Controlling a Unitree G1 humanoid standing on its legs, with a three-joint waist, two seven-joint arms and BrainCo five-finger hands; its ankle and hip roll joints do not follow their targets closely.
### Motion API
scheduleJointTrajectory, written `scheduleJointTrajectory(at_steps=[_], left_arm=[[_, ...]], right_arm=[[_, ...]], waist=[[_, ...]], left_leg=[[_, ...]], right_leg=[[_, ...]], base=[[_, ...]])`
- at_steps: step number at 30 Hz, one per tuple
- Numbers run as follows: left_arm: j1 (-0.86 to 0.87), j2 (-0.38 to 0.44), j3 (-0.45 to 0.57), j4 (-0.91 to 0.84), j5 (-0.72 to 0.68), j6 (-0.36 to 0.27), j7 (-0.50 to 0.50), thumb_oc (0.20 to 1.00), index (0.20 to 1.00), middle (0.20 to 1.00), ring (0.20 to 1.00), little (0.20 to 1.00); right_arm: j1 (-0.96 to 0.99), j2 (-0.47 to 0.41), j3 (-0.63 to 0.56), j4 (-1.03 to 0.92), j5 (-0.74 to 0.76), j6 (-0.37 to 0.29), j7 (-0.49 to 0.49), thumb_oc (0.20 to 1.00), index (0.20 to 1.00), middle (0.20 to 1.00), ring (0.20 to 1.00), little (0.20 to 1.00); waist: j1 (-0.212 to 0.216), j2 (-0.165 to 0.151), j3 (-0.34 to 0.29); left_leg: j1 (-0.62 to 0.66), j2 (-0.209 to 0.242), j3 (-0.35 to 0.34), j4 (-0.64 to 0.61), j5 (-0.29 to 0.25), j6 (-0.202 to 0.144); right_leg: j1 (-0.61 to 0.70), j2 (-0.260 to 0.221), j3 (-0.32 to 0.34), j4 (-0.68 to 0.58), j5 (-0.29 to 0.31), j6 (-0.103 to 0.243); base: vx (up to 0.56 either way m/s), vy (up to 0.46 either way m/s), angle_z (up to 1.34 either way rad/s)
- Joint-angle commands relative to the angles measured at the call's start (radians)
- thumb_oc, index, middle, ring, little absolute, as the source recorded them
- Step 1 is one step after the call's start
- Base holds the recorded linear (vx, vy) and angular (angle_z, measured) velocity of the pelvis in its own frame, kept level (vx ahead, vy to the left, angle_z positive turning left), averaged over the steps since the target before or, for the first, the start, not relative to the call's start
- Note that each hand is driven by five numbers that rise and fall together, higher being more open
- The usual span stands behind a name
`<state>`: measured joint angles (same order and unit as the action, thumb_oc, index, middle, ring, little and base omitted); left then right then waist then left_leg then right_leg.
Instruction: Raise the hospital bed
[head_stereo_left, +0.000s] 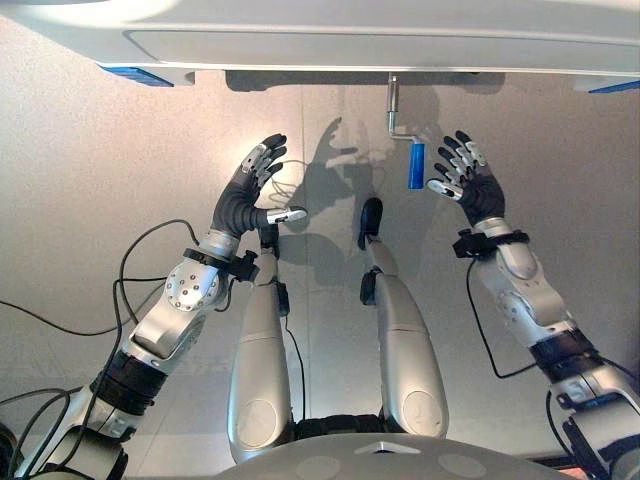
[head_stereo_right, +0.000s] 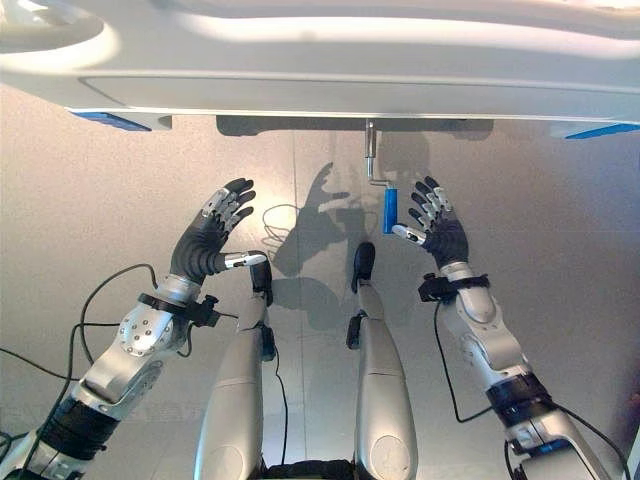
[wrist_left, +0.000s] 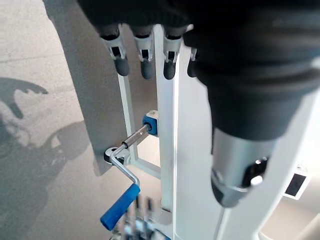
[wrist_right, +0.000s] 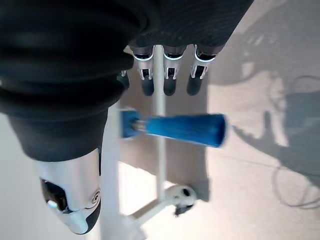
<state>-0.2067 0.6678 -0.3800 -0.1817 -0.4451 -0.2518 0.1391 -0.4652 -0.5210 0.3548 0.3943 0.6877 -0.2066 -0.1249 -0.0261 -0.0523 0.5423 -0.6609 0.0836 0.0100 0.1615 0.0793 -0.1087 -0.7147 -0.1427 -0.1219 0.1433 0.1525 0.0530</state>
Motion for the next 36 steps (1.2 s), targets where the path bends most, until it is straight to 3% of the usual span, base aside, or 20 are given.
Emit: scheduleJointTrajectory(at_steps=[1, 10, 20, 29, 30, 31, 32, 36], left_arm=[[0.023, -0.001, -0.005, -0.098, 0.023, -0.046, 0.0, 1.0, 1.0, 1.0, 1.0, 1.0], [-0.019, -0.017, -0.045, -0.075, 0.025, -0.04, 0.002, 1.0, 1.0, 1.0, 1.0, 1.0], [-0.036, -0.033, -0.047, -0.065, 0.024, -0.034, 0.016, 1.0, 1.0, 1.0, 1.0, 1.0], [-0.036, -0.034, -0.058, -0.063, 0.018, -0.034, 0.015, 1.0, 1.0, 1.0, 1.0, 1.0], [-0.036, -0.034, -0.058, -0.063, 0.018, -0.034, 0.015, 1.0, 1.0, 1.0, 1.0, 1.0], [-0.038, -0.033, -0.06, -0.064, 0.016, -0.034, 0.016, 1.0, 1.0, 1.0, 1.0, 1.0], [-0.039, -0.033, -0.061, -0.066, 0.01, -0.036, 0.016, 1.0, 1.0, 1.0, 1.0, 1.0], [-0.04, -0.036, -0.068, -0.068, 0.008, -0.029, 0.013, 1.0, 1.0, 1.0, 1.0, 1.0]], right_arm=[[-0.045, 0.0, 0.058, 0.033, 0.003, 0.028, -0.013, 1.0, 1.0, 1.0, 1.0, 1.0], [-0.184, 0.055, 0.145, 0.202, -0.019, 0.067, 0.001, 1.0, 1.0, 1.0, 1.0, 1.0], [-0.246, 0.128, 0.143, 0.321, -0.034, 0.082, -0.029, 1.0, 1.0, 1.0, 1.0, 1.0], [-0.313, 0.101, 0.108, 0.313, 0.018, 0.055, -0.051, 1.0, 1.0, 1.0, 1.0, 1.0], [-0.314, 0.101, 0.108, 0.314, 0.018, 0.055, -0.051, 0.89, 0.89, 0.89, 0.89, 0.89], [-0.33, 0.1, 0.106, 0.334, 0.02, 0.054, -0.056, 0.485, 0.485, 0.485, 0.485, 0.485], [-0.349, 0.098, 0.1, 0.346, 0.021, 0.054, -0.065, 0.2, 0.2, 0.2, 0.2, 0.2], [-0.372, 0.098, 0.083, 0.329, 0.038, 0.04, -0.082, 0.2, 0.2, 0.2, 0.2, 0.2]], waist=[[0.031, -0.003, -0.022], [0.047, -0.006, -0.022], [0.053, -0.001, -0.022], [0.054, -0.003, -0.022], [0.054, -0.003, -0.022], [0.056, -0.003, -0.022], [0.057, -0.002, -0.022], [0.056, -0.001, -0.022]], left_leg=[[-0.005, -0.013, -0.022, 0.015, 0.01, 0.029], [-0.004, -0.014, -0.026, 0.016, 0.01, 0.03], [-0.006, -0.013, -0.026, 0.015, 0.008, 0.033], [-0.005, -0.012, -0.026, 0.016, 0.005, 0.036], [-0.005, -0.012, -0.026, 0.016, 0.005, 0.036], [-0.006, -0.013, -0.026, 0.018, 0.003, 0.036], [-0.006, -0.013, -0.025, 0.021, 0.002, 0.036], [-0.007, -0.012, -0.025, 0.021, 0.001, 0.035]], right_leg=[[0.041, -0.045, -0.012, 0.102, -0.078, 0.092], [0.047, -0.046, -0.017, 0.102, -0.079, 0.089], [0.043, -0.042, -0.015, 0.103, -0.081, 0.087], [0.04, -0.041, -0.014, 0.109, -0.083, 0.086], [0.04, -0.041, -0.014, 0.109, -0.083, 0.086], [0.039, -0.04, -0.013, 0.111, -0.084, 0.085], [0.04, -0.041, -0.013, 0.111, -0.085, 0.085], [0.039, -0.04, -0.012, 0.113, -0.087, 0.085]], base=[[0.0, 0.0, 0.0], [0.0, 0.004, 0.03], [0.0, 0.0, 0.0], [0.0, 0.0, 0.0], [0.0, 0.0, 0.0], [0.0, 0.0, 0.0], [0.0, 0.0, 0.0], [0.0, 0.0, 0.0]])
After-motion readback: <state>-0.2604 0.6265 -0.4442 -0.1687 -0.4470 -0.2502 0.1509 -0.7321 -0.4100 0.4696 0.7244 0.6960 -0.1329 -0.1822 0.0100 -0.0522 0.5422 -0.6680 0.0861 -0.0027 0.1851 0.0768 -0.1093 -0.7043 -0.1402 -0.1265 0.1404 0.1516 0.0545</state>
